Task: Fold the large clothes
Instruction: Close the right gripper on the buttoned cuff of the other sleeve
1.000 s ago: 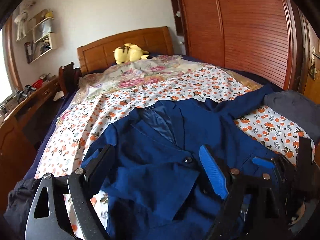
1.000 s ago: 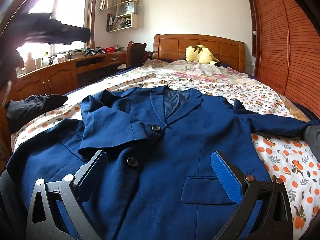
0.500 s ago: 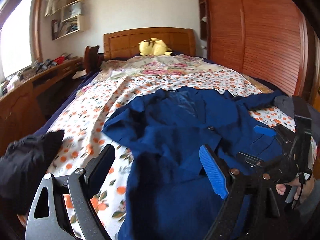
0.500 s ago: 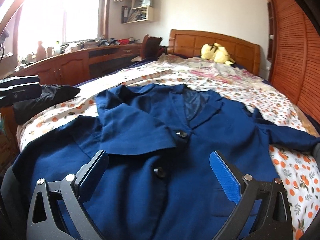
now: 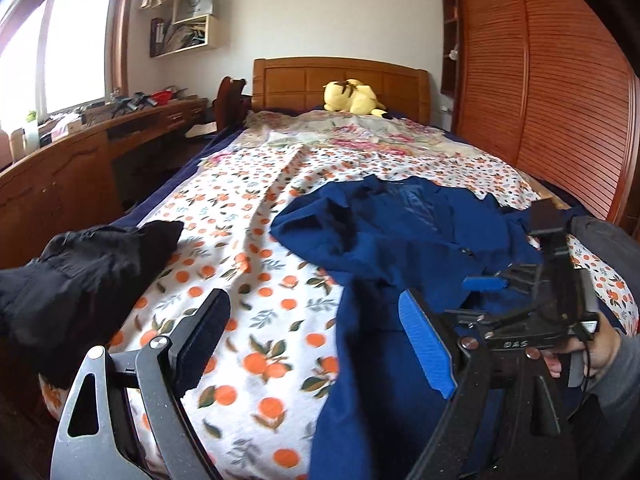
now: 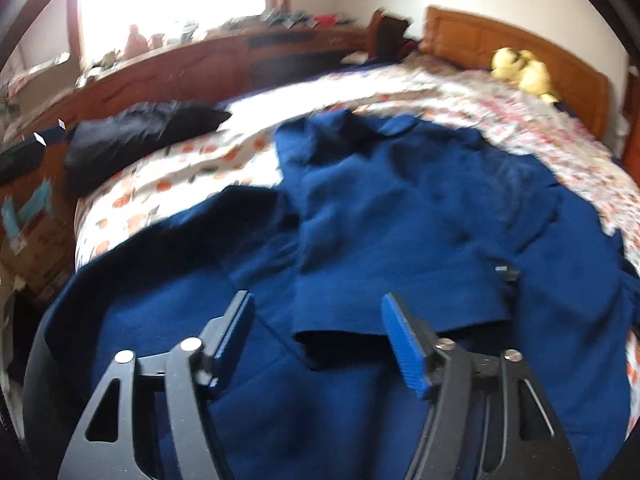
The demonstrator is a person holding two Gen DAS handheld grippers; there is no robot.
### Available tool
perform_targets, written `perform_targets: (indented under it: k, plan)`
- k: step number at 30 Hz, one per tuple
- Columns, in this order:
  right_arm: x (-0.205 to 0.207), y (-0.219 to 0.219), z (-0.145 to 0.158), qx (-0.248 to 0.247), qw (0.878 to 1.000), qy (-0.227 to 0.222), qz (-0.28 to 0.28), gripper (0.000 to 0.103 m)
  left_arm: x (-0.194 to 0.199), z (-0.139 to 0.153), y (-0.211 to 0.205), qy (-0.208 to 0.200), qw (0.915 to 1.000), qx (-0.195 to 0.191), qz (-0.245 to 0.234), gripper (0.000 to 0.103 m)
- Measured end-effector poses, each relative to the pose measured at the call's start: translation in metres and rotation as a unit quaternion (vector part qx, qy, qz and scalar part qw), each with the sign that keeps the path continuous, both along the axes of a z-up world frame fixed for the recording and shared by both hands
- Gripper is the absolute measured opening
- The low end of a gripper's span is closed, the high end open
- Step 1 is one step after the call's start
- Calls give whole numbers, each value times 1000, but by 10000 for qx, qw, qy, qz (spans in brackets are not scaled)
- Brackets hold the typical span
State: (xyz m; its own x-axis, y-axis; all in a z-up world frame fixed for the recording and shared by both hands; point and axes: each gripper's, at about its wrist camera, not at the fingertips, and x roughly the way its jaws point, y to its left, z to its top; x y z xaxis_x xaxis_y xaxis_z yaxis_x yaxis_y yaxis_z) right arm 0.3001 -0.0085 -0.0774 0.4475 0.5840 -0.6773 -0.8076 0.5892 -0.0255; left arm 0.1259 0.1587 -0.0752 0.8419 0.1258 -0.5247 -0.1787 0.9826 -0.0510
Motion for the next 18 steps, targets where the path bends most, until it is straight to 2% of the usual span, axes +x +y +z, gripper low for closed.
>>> perform_targets:
  k: [3, 5, 8, 13, 18]
  plan:
    - [3, 13, -13, -508, 9986, -171, -9, 53, -6, -5, 12, 37, 9999, -72, 95, 87]
    - [6, 16, -10, -650, 9972, -321, -181, 26, -10, -9, 17, 51, 9998, -99, 142, 87]
    - [10, 21, -4, -687, 9968, -350, -211, 9, -13, -13, 22, 55, 9997, -135, 176, 87]
    - [5, 9, 17, -528, 9956, -697, -347, 4, -18, -13, 22, 25, 9997, -160, 166, 87]
    - [-9, -5, 46, -351, 9930, -1036, -456, 4, -23, -7, 14, -40, 9997, -191, 114, 87]
